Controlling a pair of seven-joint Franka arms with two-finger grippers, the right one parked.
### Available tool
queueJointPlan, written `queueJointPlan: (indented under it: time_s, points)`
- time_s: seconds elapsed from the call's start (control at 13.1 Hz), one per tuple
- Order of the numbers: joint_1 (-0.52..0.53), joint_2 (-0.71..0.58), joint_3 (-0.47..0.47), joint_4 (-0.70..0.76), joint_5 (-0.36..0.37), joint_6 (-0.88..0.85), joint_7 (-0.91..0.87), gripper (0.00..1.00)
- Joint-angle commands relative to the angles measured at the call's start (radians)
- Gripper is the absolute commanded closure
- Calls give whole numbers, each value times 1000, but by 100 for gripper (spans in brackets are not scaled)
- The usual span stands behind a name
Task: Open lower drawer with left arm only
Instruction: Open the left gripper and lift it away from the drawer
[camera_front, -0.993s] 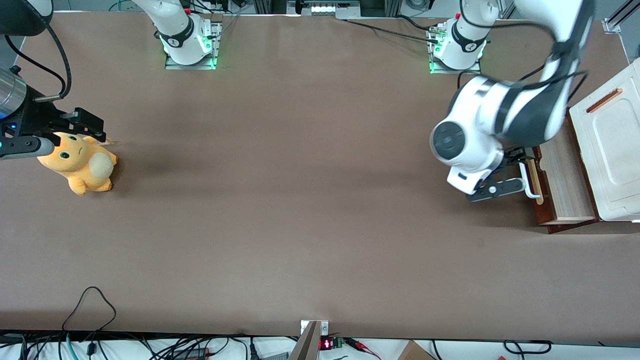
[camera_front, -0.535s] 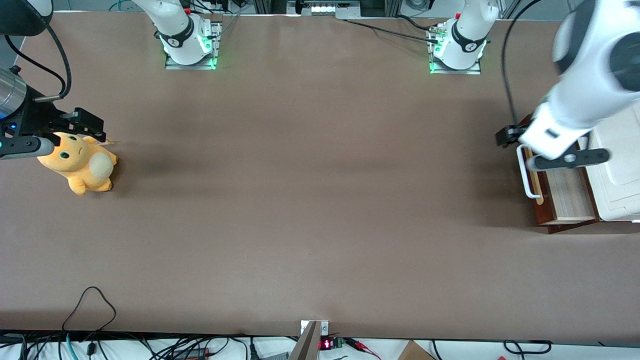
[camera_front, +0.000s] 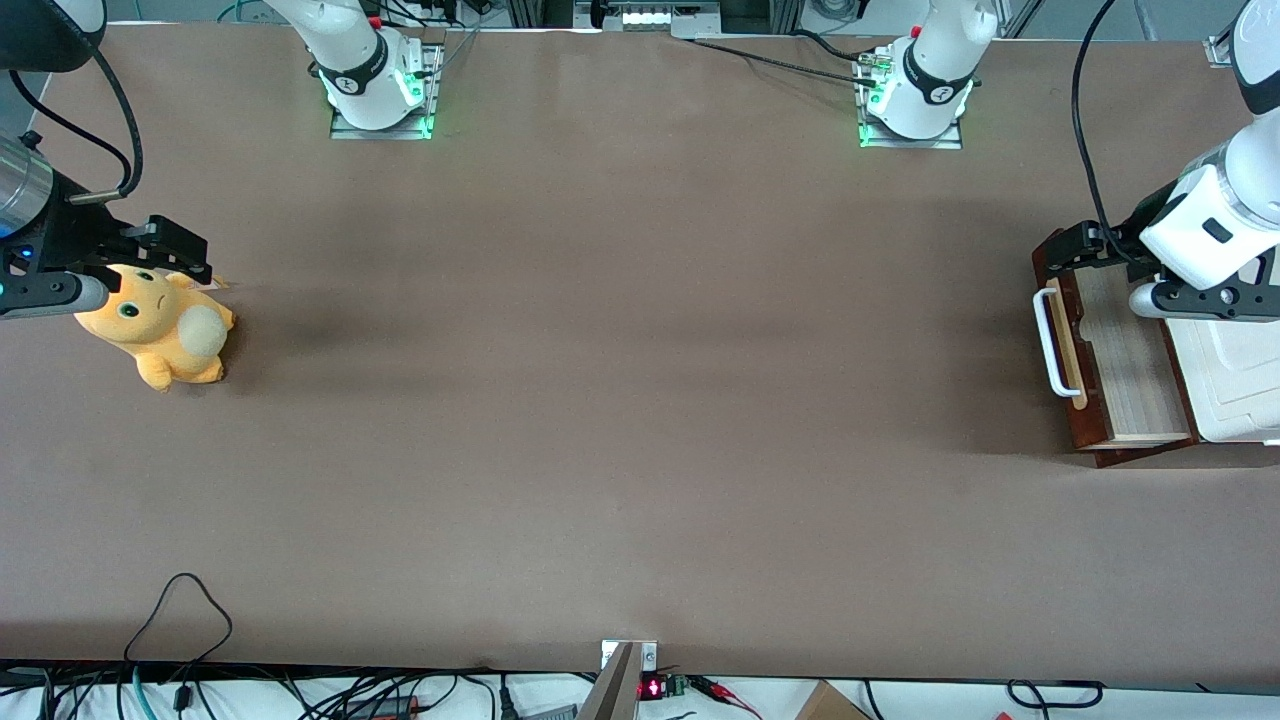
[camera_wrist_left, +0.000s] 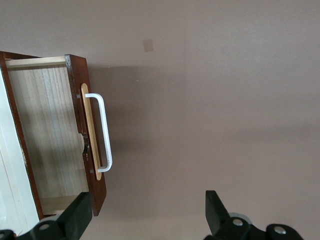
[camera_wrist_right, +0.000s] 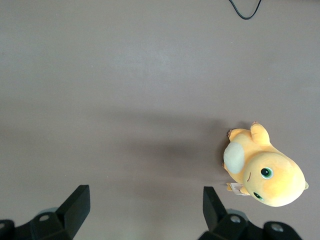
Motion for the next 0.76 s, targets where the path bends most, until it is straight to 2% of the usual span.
queueJointPlan:
  time_s: [0.0,0.69]
  points:
    - [-4,-11,8,-6,-22,10,24,0]
    - [-4,-6,7,8,-15,7,26,0]
